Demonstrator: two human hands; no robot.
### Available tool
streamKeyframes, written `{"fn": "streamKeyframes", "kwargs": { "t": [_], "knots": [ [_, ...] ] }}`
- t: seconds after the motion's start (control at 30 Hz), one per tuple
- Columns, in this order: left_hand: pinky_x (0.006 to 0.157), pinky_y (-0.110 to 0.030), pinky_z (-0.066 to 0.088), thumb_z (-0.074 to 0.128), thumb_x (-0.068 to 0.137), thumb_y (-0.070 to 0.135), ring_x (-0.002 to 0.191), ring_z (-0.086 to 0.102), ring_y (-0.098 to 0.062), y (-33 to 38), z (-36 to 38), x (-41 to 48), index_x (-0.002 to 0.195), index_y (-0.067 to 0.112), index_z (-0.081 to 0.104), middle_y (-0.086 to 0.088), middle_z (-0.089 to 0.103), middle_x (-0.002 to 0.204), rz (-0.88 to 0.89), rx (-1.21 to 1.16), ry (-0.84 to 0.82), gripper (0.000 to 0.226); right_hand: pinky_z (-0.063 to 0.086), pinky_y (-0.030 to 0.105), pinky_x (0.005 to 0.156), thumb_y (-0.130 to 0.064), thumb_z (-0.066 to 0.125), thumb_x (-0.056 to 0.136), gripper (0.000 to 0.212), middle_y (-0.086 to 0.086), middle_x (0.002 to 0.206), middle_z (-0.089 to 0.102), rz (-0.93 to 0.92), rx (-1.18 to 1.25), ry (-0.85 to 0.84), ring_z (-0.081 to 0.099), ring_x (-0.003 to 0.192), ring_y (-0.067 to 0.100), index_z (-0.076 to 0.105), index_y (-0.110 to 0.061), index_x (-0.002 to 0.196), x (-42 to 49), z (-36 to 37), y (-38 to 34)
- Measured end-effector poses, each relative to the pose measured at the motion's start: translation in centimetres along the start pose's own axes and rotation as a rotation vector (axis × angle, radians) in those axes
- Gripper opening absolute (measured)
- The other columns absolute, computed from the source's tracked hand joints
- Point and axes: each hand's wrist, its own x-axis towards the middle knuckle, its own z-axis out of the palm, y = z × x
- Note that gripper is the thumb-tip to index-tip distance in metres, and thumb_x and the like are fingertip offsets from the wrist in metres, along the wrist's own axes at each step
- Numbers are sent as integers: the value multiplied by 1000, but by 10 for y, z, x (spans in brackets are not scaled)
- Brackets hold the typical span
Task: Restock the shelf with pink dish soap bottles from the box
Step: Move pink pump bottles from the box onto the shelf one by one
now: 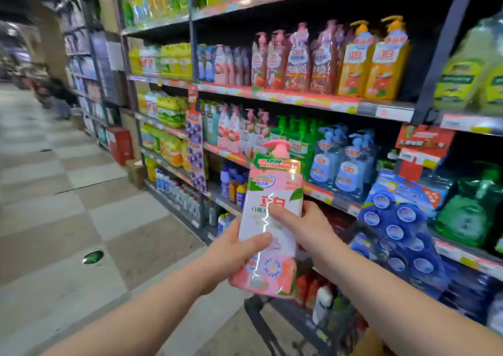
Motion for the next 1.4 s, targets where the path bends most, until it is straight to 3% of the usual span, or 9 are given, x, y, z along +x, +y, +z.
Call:
{"fn": "streamKeyframes", "kwargs": {
  "t": [0.23, 0.37, 0.5, 0.63, 0.73, 0.87, 1.0, 1.23, 1.4],
  "knots": [
    [83, -40, 57, 65, 87, 24, 94, 71, -23, 19, -133, -6, 123, 29, 48, -3, 70, 112, 34, 20, 73, 40, 55, 49, 88, -19, 76, 76, 40, 12, 105, 72, -34, 63, -102, 70, 92, 30, 65, -6, 111, 36, 128, -30],
    [80, -38, 57, 64, 88, 23, 93, 71, -23, 20, -183, 1, 124, 26, 48, -5, 70, 112, 51, 6, 141, 40, 57, 46, 85, -24, 77, 74, 45, 9, 103, 73, -68, 27, -185, 71, 90, 26, 63, -8, 113, 66, 178, -40],
    [66, -25, 56, 61, 89, 18, 88, 72, -18, 19, -231, 14, 125, 24, 48, -6, 70, 111, 68, -7, 170, 39, 56, 48, 87, -24, 77, 75, 42, 12, 102, 73, -68, 24, -247, 71, 90, 30, 65, -6, 111, 102, 224, -40],
    [57, -19, 53, 61, 89, 16, 73, 72, -9, 21, -282, 43, 118, 25, 48, 6, 73, 92, 61, 12, 217, 33, 54, 51, 90, -28, 78, 74, 53, 14, 109, 70, -53, 54, -288, 69, 96, 32, 59, -6, 118, 150, 269, -40],
    [64, -24, 57, 62, 88, 16, 82, 72, -14, 24, -317, 78, 124, 23, 46, -2, 71, 106, 79, 27, 245, 40, 55, 49, 88, -26, 77, 75, 51, 12, 110, 70, -78, 86, -315, 70, 95, 29, 58, -7, 119, 194, 296, -45],
    [78, -36, 58, 66, 86, 22, 94, 70, -23, 33, -356, 145, 130, 26, 43, -5, 70, 113, 118, 40, 252, 50, 58, 36, 74, -22, 76, 78, 39, 8, 106, 72, -131, 86, -313, 71, 89, 22, 62, -11, 112, 264, 314, -61],
    [72, -35, 58, 72, 73, 36, 90, 72, -24, 45, -381, 215, 128, 28, 44, -3, 73, 105, 156, 30, 206, 62, 56, 27, 64, -23, 77, 76, 47, 8, 105, 71, -185, 84, -265, 71, 86, 20, 59, -8, 117, 334, 319, -76],
    [65, -26, 57, 73, 62, 47, 86, 73, -19, 59, -408, 310, 118, 31, 48, 4, 75, 99, 174, 26, 122, 64, 57, 30, 72, -25, 78, 75, 46, 4, 103, 72, -238, 24, -195, 71, 88, 18, 61, -9, 115, 425, 316, -88],
    [73, -32, 58, 71, 78, 38, 90, 72, -19, 62, -418, 381, 122, 34, 49, 3, 74, 103, 207, 18, 83, 49, 58, 37, 79, -29, 80, 71, 50, 4, 101, 73, -259, -39, -94, 72, 87, 20, 61, -10, 114, 478, 304, -103]
  ]
}}
